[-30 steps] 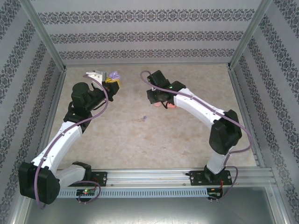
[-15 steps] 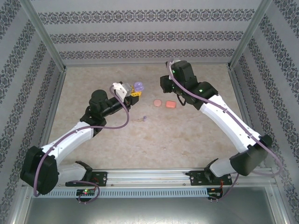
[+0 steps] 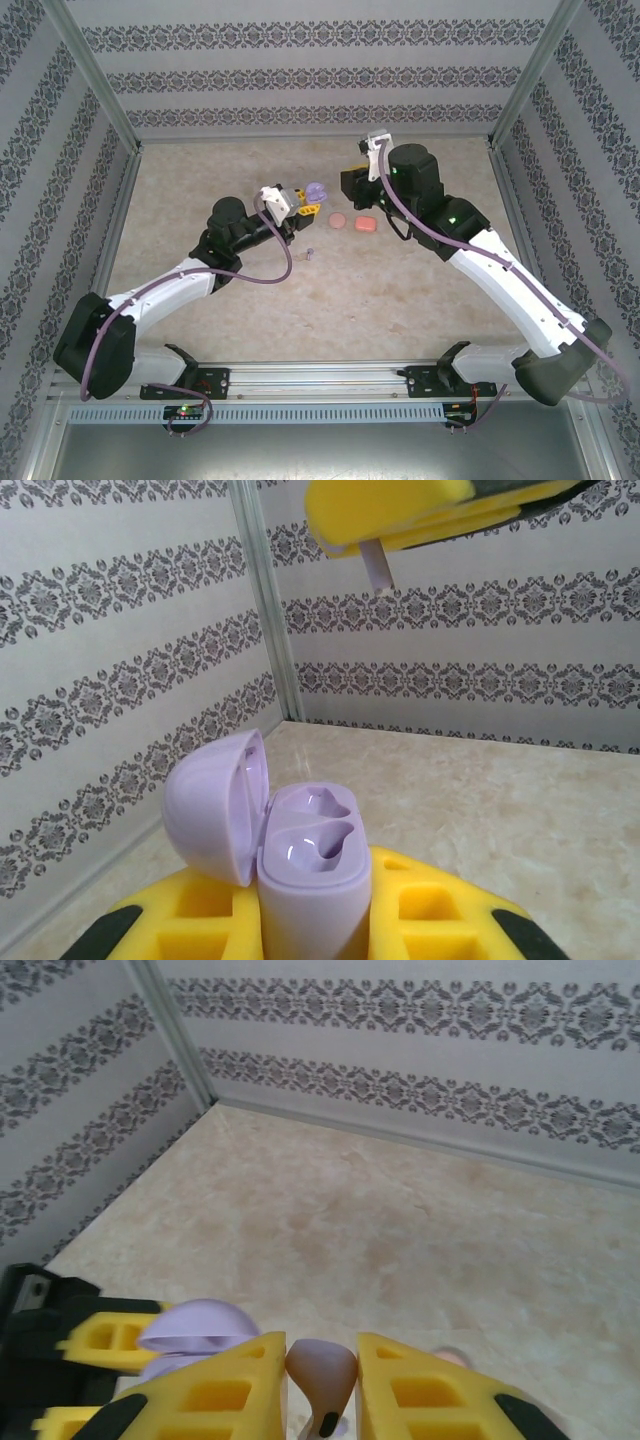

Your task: Insert the wireless bluetooth earbuds into the charging case

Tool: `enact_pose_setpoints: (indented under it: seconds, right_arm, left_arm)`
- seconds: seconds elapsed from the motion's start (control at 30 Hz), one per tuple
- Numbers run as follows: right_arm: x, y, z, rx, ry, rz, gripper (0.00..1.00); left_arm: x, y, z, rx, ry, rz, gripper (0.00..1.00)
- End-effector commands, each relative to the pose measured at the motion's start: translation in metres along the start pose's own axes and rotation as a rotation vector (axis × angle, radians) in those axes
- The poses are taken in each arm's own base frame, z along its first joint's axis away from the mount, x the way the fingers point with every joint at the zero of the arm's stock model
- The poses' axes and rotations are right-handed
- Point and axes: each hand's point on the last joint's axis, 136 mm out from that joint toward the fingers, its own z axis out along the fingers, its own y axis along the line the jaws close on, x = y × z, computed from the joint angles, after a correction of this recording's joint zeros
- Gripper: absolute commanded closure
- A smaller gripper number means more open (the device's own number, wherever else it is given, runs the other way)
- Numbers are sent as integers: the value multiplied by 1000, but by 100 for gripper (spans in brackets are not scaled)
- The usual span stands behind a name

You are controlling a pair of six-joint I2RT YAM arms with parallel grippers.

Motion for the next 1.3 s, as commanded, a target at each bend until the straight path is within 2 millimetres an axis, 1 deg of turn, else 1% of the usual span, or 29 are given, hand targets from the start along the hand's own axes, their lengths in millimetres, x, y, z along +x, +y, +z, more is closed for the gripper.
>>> enact_pose_setpoints:
  seconds: [0.0,0.17,0.43,0.8,1.07,1.27]
  right_arm:
    - [-10,17,-7,-65,-51,-31,77]
    - [-9,27,-10,-84,-53,-39,77]
    - [-8,37,-13,-102,-56,-53,77]
    - [-7,38,-14,-99,-67,-72,78]
    - [-1,36,-11,-91,-58,-95,77]
    - [4,49,-6,-144,-48,-102,78]
  left_arm:
    - [-37,-4,6,25,-116,55,100]
    - [-41,-4,9,32,-135,36,100]
    - [-45,-6,8,39,-157,22,100]
    - [-50,-9,4,54,-174,14,100]
    - [-52,-12,3,66,-175,12,100]
    - [-54,-14,2,77,-178,12,100]
